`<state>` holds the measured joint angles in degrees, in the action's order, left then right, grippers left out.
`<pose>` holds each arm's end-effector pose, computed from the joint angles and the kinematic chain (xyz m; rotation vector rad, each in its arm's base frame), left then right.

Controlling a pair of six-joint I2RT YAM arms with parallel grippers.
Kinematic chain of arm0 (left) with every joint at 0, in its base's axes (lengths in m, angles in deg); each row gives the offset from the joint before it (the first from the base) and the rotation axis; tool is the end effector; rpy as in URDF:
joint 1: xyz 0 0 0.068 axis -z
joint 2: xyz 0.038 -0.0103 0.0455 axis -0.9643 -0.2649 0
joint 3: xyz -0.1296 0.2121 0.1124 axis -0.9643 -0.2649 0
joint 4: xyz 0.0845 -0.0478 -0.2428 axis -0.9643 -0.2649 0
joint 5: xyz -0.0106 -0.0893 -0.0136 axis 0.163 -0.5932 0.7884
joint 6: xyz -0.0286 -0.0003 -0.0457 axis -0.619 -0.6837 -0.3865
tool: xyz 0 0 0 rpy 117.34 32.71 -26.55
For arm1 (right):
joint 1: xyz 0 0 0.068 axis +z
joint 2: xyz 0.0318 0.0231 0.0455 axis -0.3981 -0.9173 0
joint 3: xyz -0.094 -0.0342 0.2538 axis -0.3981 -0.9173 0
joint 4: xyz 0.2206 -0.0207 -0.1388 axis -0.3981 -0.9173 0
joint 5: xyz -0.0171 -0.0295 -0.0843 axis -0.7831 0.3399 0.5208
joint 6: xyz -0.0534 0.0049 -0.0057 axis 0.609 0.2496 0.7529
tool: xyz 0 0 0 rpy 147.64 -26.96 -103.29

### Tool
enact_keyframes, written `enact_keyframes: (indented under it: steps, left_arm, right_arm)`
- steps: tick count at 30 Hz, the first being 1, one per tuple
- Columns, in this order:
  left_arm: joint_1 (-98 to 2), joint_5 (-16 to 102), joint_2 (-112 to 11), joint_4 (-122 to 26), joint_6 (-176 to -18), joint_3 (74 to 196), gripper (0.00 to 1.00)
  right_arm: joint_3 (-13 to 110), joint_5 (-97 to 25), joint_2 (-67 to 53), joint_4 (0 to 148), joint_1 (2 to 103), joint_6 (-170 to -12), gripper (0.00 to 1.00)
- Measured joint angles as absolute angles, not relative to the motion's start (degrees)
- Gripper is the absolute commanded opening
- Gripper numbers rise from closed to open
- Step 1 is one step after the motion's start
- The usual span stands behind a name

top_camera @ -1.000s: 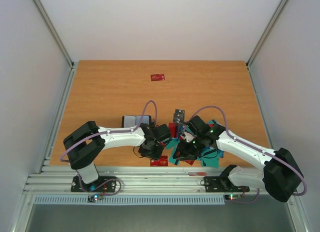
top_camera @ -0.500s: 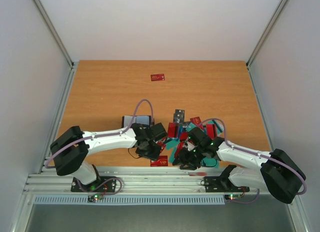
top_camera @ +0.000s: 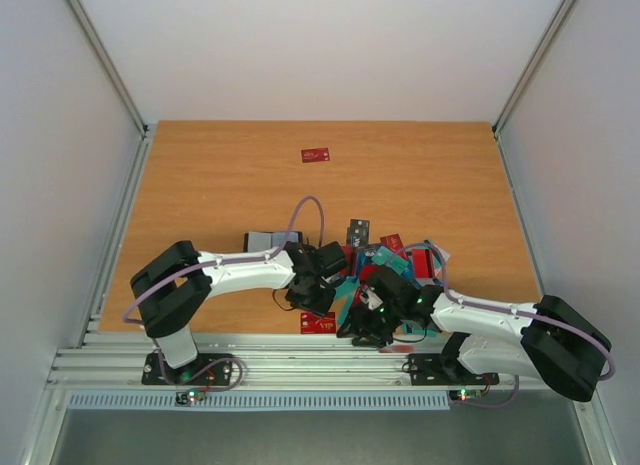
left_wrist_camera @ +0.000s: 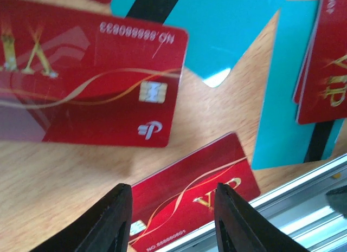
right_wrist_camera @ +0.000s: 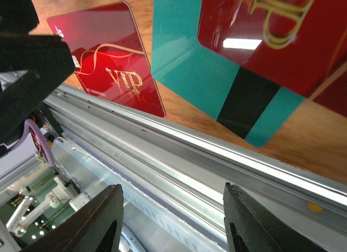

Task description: Put the credit cards into the card holder

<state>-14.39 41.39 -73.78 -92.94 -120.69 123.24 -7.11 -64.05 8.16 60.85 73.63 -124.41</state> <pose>0.1470 -0.2690 0.1606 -0.6883 -3.0199 0.3479 0.0976 0.1496 0.1309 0.4924 -2.7889 -1.1903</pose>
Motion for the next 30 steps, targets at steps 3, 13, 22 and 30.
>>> enact_keyframes:
  steps: [3, 13, 22, 30]
  left_arm:
    - [-14.45, 41.41, -74.63, -92.00, -119.95, 124.18, 0.44]
    - [-14.45, 40.60, -76.97, -90.45, -118.35, 124.18, 0.44]
    - [-14.04, 38.13, -75.53, -87.21, -118.63, 121.80, 0.44]
    - [-13.91, 36.10, -74.66, -84.79, -120.43, 120.22, 0.44]
  right_arm:
    - [-8.12, -63.39, 8.09, 63.17, 75.03, -125.94, 0.54]
    - [-11.64, -61.36, 7.22, 70.06, 75.80, -129.61, 0.59]
    - [-14.06, -62.67, 0.92, 84.55, 76.28, -132.43, 0.58]
    - [-14.83, -63.91, -2.18, 92.63, 76.56, -134.57, 0.58]
